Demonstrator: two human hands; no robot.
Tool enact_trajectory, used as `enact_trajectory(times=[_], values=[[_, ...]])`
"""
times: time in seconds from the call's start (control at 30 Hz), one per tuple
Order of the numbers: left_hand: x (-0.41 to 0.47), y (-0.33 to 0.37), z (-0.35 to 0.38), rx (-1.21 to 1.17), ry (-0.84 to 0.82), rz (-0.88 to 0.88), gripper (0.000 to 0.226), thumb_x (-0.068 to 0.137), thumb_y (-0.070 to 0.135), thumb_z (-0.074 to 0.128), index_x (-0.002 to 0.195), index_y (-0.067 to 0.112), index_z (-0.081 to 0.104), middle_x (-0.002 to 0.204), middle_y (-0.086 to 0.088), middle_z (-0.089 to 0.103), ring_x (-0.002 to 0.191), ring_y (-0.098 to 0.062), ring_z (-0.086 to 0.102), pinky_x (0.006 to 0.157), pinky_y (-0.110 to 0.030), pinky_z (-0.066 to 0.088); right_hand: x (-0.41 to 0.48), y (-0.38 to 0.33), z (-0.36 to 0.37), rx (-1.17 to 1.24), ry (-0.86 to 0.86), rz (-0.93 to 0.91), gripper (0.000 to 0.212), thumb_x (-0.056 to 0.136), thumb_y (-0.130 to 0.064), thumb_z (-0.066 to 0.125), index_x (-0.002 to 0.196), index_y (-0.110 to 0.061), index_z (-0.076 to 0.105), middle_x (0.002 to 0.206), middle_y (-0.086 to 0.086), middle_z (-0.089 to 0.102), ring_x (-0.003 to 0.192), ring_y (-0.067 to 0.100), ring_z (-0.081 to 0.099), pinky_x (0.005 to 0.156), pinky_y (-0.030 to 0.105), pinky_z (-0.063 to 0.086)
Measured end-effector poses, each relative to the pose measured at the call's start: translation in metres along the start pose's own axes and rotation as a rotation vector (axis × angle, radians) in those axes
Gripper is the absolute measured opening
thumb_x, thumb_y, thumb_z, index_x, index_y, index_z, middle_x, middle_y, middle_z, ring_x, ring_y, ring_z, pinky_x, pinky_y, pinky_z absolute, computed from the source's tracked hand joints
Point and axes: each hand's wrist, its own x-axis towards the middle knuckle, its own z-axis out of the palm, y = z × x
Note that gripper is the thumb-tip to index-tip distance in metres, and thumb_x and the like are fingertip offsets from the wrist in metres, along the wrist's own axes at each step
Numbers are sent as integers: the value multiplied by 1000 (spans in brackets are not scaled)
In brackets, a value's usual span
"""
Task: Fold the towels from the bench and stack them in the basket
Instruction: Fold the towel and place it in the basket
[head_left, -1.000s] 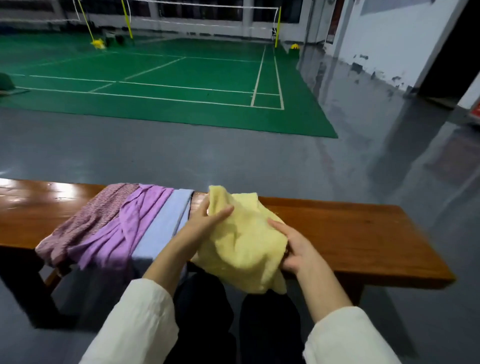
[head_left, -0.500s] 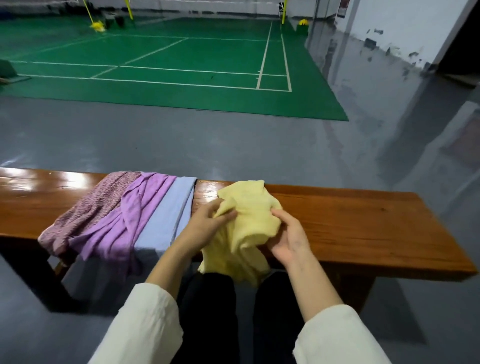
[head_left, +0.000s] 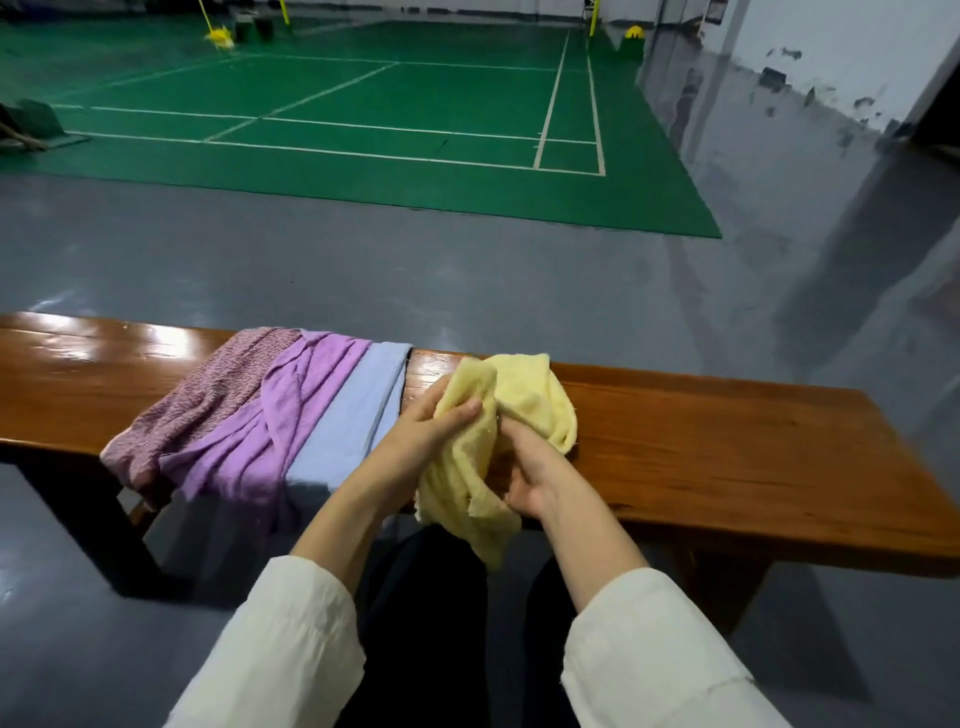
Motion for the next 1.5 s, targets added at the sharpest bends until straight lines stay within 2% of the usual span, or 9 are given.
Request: enact_trajectory(times=[0.23, 0.37, 0.47, 0.67, 0.93, 1.03, 1.23, 1.37, 1.5], values=[[2, 14, -9, 4, -10, -15, 39, 80, 23, 70, 118, 19, 59, 105, -6, 71, 95, -21, 69, 75, -29, 55, 1, 4, 2, 36, -170, 6, 47, 93, -45, 53, 75, -9, 77, 84, 13, 74, 85, 28, 69, 90, 44, 50], [8, 19, -30, 74, 203, 57, 19, 88, 15, 64, 107, 19, 64, 94, 0, 74, 89, -16, 69, 76, -27, 57, -5, -14, -4, 183, -144, -206, 19, 93, -17, 57, 105, -7, 68, 97, 12, 72, 98, 27, 65, 98, 43, 47], [15, 24, -47, 129, 334, 136, 20, 88, 16, 65, 108, 17, 63, 92, 4, 72, 87, -13, 66, 71, -19, 54, -12, -33, -16, 259, -124, -366, 34, 90, -12, 59, 123, -3, 59, 118, 15, 66, 107, 27, 62, 99, 43, 47], [34, 10, -26, 988, 569, 104, 51, 82, 27, 73, 129, 20, 55, 131, -14, 40, 119, -32, 45, 102, -32, 36, -29, -38, -12, 129, -231, -454, 34, 92, -7, 57, 126, -10, 51, 113, 10, 67, 105, 22, 65, 94, 45, 51], [13, -18, 31, 622, 330, 307, 17, 85, 35, 69, 90, 21, 61, 88, 8, 64, 78, -8, 60, 68, -22, 46, -32, -36, -11, 88, -272, -426, 14, 96, -16, 51, 109, -10, 54, 105, 15, 61, 104, 27, 58, 100, 42, 45], [18, -19, 26, 529, 344, 254, 22, 93, 24, 59, 72, 20, 58, 66, 7, 57, 63, -11, 51, 62, -30, 38, -28, -31, -20, -104, -68, -506, 22, 91, -6, 59, 114, -5, 60, 103, 10, 65, 91, 18, 62, 78, 27, 56], [13, 1, 21, -141, 60, -108, 35, 97, 33, 50, 112, 5, 64, 105, -14, 70, 94, -24, 66, 78, -36, 53, -28, -18, -25, -509, -45, -809, 31, 83, -4, 68, 99, -31, 68, 117, 0, 64, 110, 10, 59, 97, 28, 47], [4, 12, 16, -23, -57, -85, 43, 77, 17, 77, 114, 6, 58, 102, -12, 68, 92, -22, 67, 74, -32, 55, -29, -20, -22, -595, 57, -891, 16, 85, -11, 67, 76, -24, 66, 117, -1, 60, 113, 9, 53, 96, 22, 44], [5, 12, 2, 415, 153, 88, 46, 69, 23, 76, 104, 32, 49, 103, -2, 57, 89, -15, 58, 81, -34, 50, -34, -22, -18, -534, 89, -904, 15, 94, -13, 56, 81, -17, 59, 74, -3, 57, 63, -4, 51, 59, 12, 42]])
